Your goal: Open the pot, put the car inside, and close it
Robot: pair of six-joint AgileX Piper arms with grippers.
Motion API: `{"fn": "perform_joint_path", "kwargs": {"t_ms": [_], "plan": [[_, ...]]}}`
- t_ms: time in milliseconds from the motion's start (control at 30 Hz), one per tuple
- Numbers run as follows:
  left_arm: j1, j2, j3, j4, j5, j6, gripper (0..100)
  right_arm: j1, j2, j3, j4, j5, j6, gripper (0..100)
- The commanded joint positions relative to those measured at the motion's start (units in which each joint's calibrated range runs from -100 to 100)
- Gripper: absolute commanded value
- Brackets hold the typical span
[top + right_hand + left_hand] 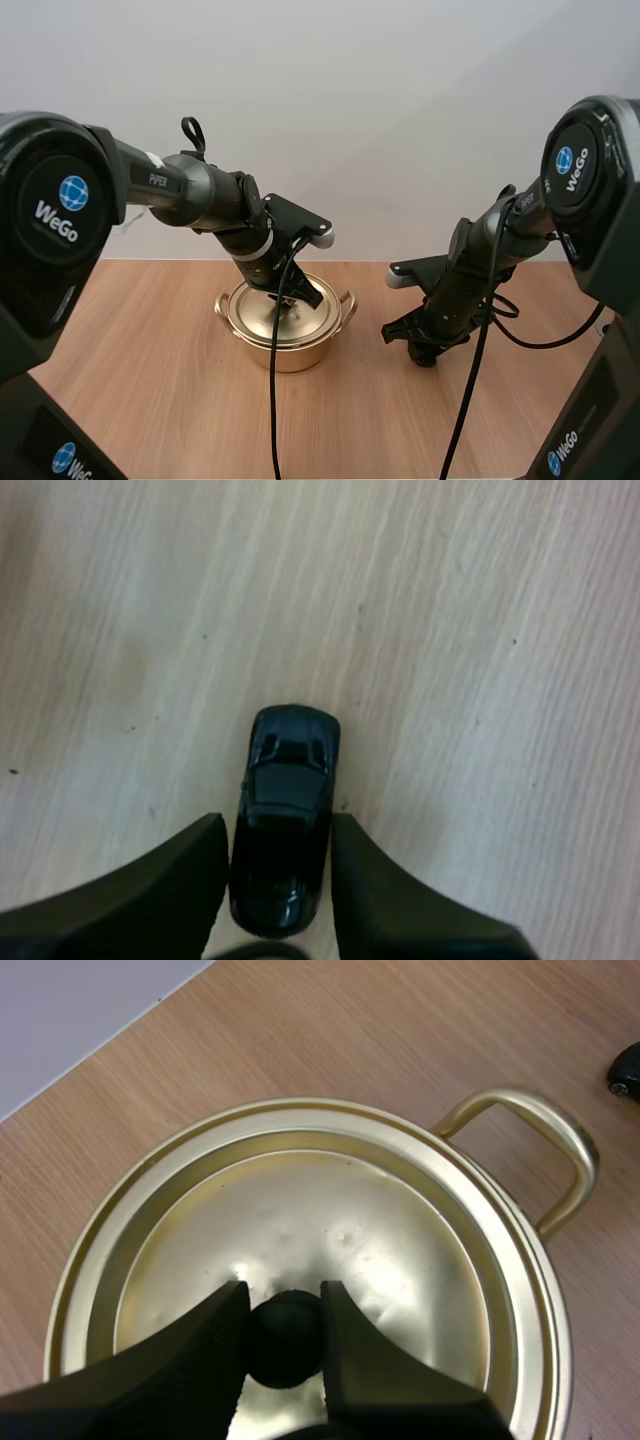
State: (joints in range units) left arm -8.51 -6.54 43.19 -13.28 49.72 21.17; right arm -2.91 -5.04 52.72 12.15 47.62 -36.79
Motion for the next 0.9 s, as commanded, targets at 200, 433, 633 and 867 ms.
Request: {"fn": "perform_joint_path", "kwargs": {"t_ms": [200,433,633,867], "plan": [[0.24,-4.36,-1.65,1.53,2.25,-0.15,0,0.02,0.85,-0.05,0.18,-0.26,-0.02,19],[0.24,-12.14,-8.15,1.53,9.4,-0.88,0,0.02,-1.82,-1.31,-0.91,0.27,-0.12,0],[0.24,-20.16,-15.95,1.74,14.9,-0.98,0,0.02,-9.42,-9.08,0.23,9.93,-0.01,0],[0.24,-27.49,-22.95,1.74,15.53,-2.7,0,1.63,-12.25,-19.8,7.13,24.26,-6.45,0]]}}
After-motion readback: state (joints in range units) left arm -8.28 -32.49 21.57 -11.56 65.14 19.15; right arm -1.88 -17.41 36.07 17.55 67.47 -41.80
